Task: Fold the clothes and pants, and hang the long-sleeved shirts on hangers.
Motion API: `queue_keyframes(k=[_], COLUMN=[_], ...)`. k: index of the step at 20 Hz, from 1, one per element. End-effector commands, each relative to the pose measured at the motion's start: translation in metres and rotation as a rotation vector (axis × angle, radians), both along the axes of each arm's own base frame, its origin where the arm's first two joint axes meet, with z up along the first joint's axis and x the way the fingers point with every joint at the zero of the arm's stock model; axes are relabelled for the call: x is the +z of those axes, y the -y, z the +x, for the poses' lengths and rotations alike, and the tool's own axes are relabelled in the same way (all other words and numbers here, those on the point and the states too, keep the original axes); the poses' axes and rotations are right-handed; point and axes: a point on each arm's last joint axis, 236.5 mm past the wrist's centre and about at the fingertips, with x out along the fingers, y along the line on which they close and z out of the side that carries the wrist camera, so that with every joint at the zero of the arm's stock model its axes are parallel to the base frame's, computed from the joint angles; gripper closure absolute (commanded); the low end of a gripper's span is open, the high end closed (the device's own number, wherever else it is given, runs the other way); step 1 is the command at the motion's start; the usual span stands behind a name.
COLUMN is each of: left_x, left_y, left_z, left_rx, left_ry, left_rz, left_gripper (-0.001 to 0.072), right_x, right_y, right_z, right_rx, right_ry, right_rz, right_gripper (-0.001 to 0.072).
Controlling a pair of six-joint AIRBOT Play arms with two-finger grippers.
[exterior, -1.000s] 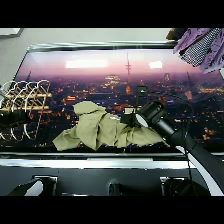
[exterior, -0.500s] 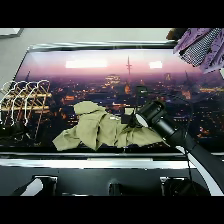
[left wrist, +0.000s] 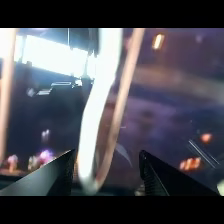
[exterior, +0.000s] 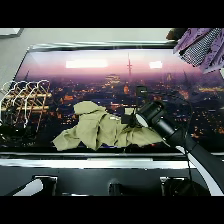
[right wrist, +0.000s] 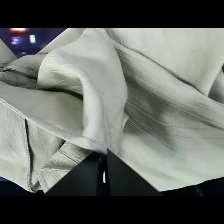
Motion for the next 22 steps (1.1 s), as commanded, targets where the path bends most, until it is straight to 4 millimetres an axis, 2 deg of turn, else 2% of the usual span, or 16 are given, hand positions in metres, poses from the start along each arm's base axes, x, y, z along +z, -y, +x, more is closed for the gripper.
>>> queue_keyframes(k=[1,3,4,5,7,9,11,13,17,22], left_x=[-0.019,-0.025,-0.027,-0.028,-0.028,-0.028,-0.027,-0.022,0.017,0.094], left_y=[0.007,0.009,0.009,0.009,0.008,0.009,0.009,0.011,0.013,0.022], left_z=[0.009,0.009,0.009,0.008,0.009,0.009,0.010,0.016,0.048,0.090], left_rx=[-0.043,-0.054,-0.054,-0.054,-0.054,-0.054,-0.051,-0.041,-0.018,-0.084], left_ry=[-0.012,-0.027,-0.031,-0.033,-0.031,-0.031,-0.027,-0.010,0.090,0.240], left_rz=[0.005,0.003,0.001,0.001,0.002,0.001,-0.003,-0.016,-0.046,-0.017], left_gripper=[0.0267,0.0295,0.0427,0.0463,0.0484,0.0599,0.0677,0.0678,0.0678,0.0678], right_x=[0.000,0.000,0.000,0.000,0.000,0.000,0.000,0.000,-0.001,-0.001], right_y=[0.000,0.001,0.001,0.001,0.001,0.001,0.001,0.001,0.004,0.003], right_z=[0.000,-0.001,-0.001,-0.001,-0.001,-0.001,-0.001,-0.001,-0.004,-0.004], right_rx=[-0.002,-0.002,-0.002,-0.002,-0.002,-0.002,-0.002,-0.003,-0.006,-0.007], right_ry=[-0.001,-0.004,-0.004,-0.004,-0.004,-0.004,-0.004,-0.005,-0.018,-0.020], right_rz=[0.000,-0.002,-0.002,-0.001,-0.001,-0.002,-0.002,-0.003,-0.014,-0.012], right_gripper=[0.0679,0.0679,0.0679,0.0679,0.0679,0.0679,0.0679,0.0679,0.0679,0.0679])
